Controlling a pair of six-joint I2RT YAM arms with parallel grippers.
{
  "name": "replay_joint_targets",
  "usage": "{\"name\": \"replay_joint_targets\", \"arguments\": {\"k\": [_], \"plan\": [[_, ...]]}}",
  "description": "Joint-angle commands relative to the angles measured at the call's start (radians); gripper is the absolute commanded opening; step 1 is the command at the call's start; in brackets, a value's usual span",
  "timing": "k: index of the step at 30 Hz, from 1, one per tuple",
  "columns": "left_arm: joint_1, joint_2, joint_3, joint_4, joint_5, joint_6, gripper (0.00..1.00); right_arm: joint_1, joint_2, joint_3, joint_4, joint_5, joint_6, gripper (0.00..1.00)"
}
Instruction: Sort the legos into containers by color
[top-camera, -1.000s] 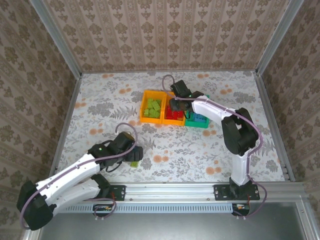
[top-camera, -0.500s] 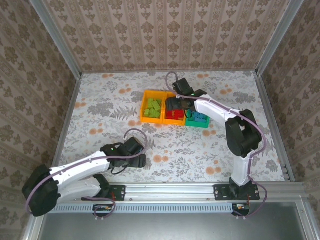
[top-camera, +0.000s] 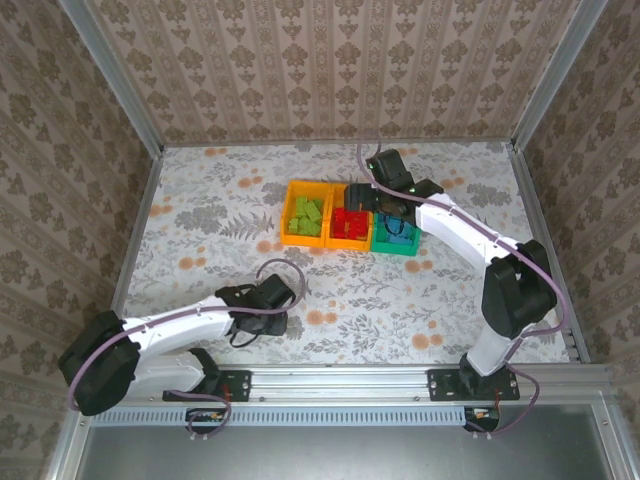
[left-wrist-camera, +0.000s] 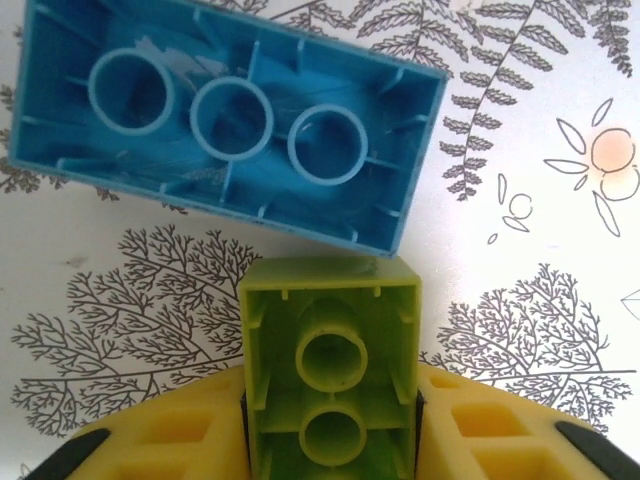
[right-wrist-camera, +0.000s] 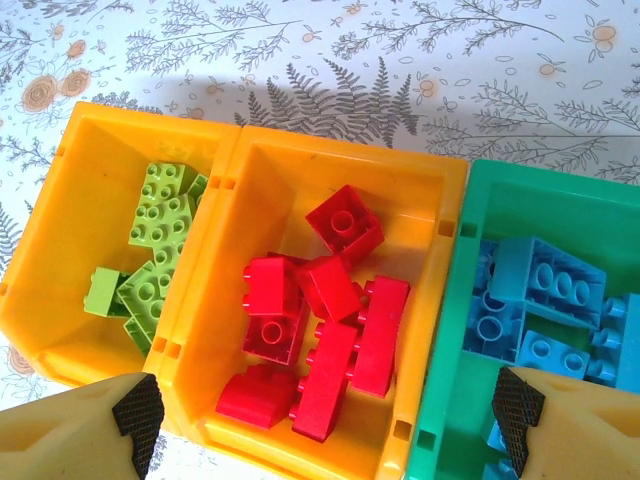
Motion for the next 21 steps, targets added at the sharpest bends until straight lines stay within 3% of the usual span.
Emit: {"name": "replay_joint_targets", "arguments": {"k": [1, 7, 13, 21], "plan": [[-0.006, 0.012, 0.024, -0.007, 0.002, 0.01, 0.31, -0.006, -0.058, -0.03, 0.01, 0.018, 0.015, 0.89], [-0.001, -0.087, 0.139, -0.105, -0.059, 0.044, 0.3, -0.004, -0.138, -0.153, 0.1, -0.033, -0.005, 0.89], [0.094, -0.147, 0.301, -0.131, -0.06, 0.17, 0.31, 0.05, -0.215, -0.331, 0.226, -0.101, -0.061, 0.88], [0.352, 0.037, 0.462, 0.074, 0.165, 0.344, 0.32, 0.308, -0.244, -0.497, 0.348, 0.045, -0.128, 0.89]]}}
